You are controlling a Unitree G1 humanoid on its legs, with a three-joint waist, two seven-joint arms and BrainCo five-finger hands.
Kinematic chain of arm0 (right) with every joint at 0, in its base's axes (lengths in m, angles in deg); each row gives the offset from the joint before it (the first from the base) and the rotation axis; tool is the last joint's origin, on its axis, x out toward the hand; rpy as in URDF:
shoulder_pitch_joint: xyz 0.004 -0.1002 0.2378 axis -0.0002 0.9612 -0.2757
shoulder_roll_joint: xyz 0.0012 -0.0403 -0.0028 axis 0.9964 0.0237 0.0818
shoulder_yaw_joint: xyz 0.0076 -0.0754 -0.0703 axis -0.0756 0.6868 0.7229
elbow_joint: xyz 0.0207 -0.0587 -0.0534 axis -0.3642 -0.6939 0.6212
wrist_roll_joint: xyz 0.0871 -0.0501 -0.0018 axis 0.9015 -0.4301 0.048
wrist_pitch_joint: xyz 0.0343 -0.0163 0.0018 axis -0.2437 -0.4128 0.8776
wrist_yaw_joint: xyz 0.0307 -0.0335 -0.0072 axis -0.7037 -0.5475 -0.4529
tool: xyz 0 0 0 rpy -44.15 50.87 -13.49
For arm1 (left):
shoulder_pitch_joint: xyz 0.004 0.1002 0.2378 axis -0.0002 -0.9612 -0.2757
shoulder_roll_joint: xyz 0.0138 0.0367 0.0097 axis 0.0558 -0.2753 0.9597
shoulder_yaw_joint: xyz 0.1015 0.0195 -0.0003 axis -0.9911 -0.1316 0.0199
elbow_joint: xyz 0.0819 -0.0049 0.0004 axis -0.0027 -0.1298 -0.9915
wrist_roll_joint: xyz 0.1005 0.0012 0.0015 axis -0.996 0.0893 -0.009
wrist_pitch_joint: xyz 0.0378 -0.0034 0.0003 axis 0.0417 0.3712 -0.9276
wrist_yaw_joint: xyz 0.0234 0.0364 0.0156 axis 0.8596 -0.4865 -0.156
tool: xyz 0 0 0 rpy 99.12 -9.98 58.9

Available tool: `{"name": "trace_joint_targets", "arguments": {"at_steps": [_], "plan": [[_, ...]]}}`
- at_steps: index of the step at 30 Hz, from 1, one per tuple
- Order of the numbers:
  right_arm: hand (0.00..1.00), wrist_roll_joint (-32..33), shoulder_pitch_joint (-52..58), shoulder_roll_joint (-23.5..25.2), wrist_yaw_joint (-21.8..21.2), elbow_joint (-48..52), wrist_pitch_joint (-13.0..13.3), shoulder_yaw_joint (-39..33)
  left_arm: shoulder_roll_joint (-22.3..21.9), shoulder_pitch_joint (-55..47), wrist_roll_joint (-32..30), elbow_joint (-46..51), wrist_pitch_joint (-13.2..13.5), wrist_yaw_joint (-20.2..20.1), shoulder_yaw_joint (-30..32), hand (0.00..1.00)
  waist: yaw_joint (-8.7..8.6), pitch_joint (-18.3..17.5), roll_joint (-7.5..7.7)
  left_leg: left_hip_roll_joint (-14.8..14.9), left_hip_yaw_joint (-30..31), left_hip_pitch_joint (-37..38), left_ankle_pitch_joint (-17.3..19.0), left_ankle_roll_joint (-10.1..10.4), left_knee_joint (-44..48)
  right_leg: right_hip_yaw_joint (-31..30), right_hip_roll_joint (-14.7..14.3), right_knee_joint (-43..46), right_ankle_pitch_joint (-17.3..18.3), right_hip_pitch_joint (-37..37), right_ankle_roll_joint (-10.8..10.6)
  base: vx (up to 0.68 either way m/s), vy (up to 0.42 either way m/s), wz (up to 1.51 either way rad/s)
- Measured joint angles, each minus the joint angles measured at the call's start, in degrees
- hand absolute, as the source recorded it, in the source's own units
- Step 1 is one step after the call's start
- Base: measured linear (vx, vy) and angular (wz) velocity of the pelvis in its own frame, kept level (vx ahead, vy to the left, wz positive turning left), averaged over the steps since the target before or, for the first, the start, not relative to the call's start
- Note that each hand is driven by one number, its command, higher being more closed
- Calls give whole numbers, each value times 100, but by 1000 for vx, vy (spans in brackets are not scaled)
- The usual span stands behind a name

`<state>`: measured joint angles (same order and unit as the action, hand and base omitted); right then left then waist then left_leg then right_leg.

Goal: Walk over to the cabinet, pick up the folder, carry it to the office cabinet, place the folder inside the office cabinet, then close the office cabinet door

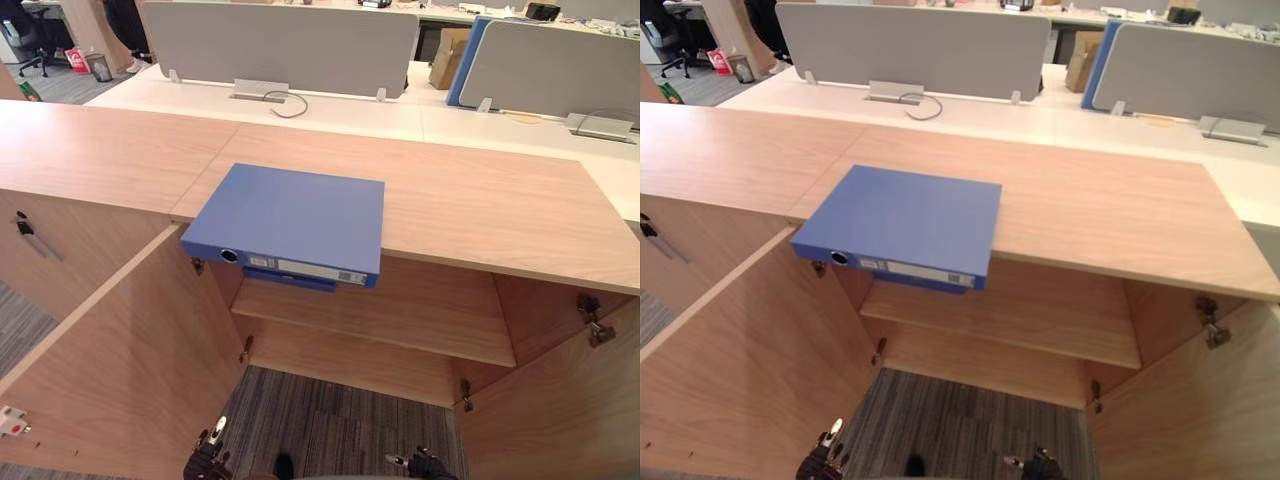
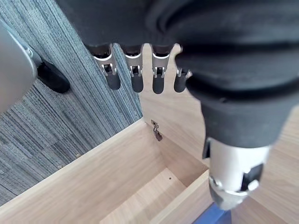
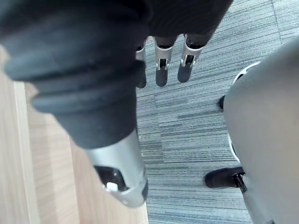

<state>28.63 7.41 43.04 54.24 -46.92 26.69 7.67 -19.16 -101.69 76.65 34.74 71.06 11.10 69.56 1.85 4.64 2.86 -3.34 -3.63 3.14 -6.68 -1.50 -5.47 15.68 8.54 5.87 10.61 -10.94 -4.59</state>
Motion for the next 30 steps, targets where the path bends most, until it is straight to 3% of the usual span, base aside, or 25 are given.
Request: {"name": "trace_joint_targets", "arguments": {"at_steps": [6,10,13,15,19,22,24,25,27,30], "plan": [[0,-13,25,3,2,-1,-4,39,-152,-16,458,1000,134,125,-423,0,19,-59,16,19,34,-13,-2,2,0,65,-47,-97,-8,-56,-3,7,-17,3],[0,-133,-34,-68,-115,-98,-42,421,-132,-16,1178,2418,187,103,-872,0,48,-106,5,64,66,-3,-13,18,0,124,-96,-134,-20,-126,16,6,-37,6],[0,-235,-56,-89,-272,-115,-53,497,-121,7,1291,3505,392,122,-785,0,71,-107,-2,107,64,30,-21,30,-1,130,-122,-182,-38,-180,45,-18,-21,0],[0,-231,-55,-91,-300,-129,-45,511,-121,20,1046,4140,548,288,-546,0,77,-107,-9,128,57,94,-18,36,-2,130,-144,-215,-47,-254,60,-24,-18,-1],[0,-213,-16,-153,-341,-210,9,619,-144,63,-575,5963,808,1097,-17,0,168,-183,-46,214,79,-12,-78,119,1,125,-235,-278,-141,-193,145,-55,-16,1],[0,-198,24,-162,-355,-209,10,584,-202,103,-1258,6490,800,1362,109,0,224,-205,-70,232,94,-15,-88,132,0,127,-257,-296,-172,-200,156,-68,0,2],[0,-173,64,-150,-391,-202,20,448,-379,239,-2297,6969,738,1681,392,0,241,-231,-94,244,102,-21,-70,155,0,127,-271,-302,-200,-199,157,-75,13,1],[0,-143,73,-142,-397,-201,27,417,-381,294,-2674,7072,701,1799,484,0,242,-239,-95,245,102,-22,-71,153,-1,127,-275,-305,-211,-199,155,-61,17,-1],[0,-38,155,-115,-468,-80,60,354,-355,422,-4063,7640,538,2215,975,0,232,-267,-97,242,104,-16,-87,132,-1,123,-271,-304,-234,-198,144,-53,18,-2],[0,-23,192,-97,-535,-45,50,188,-308,611,-5418,8210,394,2533,1313,0,247,-308,-110,227,106,-20,-92,125,-2,123,-259,-305,-248,-193,131,-45,22,2]]}}
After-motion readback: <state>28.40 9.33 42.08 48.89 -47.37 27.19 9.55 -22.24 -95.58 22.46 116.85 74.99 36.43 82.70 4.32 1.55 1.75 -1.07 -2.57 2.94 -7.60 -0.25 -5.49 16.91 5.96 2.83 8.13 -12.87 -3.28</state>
